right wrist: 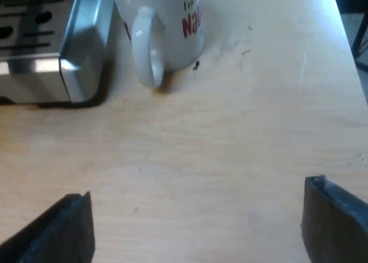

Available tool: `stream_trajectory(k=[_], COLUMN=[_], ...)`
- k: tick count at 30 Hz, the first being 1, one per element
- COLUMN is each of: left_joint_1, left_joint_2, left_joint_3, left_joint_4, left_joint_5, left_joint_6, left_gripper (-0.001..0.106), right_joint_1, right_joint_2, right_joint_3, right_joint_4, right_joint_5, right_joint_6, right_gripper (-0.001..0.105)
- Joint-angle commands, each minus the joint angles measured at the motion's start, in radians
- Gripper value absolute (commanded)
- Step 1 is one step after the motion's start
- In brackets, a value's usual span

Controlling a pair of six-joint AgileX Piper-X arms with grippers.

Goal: Grind coffee beans and then tamp

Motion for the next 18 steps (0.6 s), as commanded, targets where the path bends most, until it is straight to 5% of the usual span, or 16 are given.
stream_trajectory(k=[1,7,18], left_joint_1=[-0.020,-0.096,-0.275], left_joint_2=[-0.026,0.090,0.256], left_joint_3=[-0.026,-0.118,-0.150], left_joint_4=[-0.015,-0.030,-0.153], left_joint_5=[0.001,0.009,0.036], left_joint_6=[-0.016,-0.016,-0.016], left_gripper=[0.079,0.079,0.079], right_joint_1=[-0.004,-0.004,-0.003], right_joint_2=[0.002,0.112,0.246], right_joint_3=[-0.051,-0.161,-0.304], right_joint_4=[0.000,0.000,0.000], right_joint_5=[-0.012,-0.131,-0.261], right_joint_6=[-0.007,-0.007,-0.010], right_gripper=[0.077,0.077,0.077])
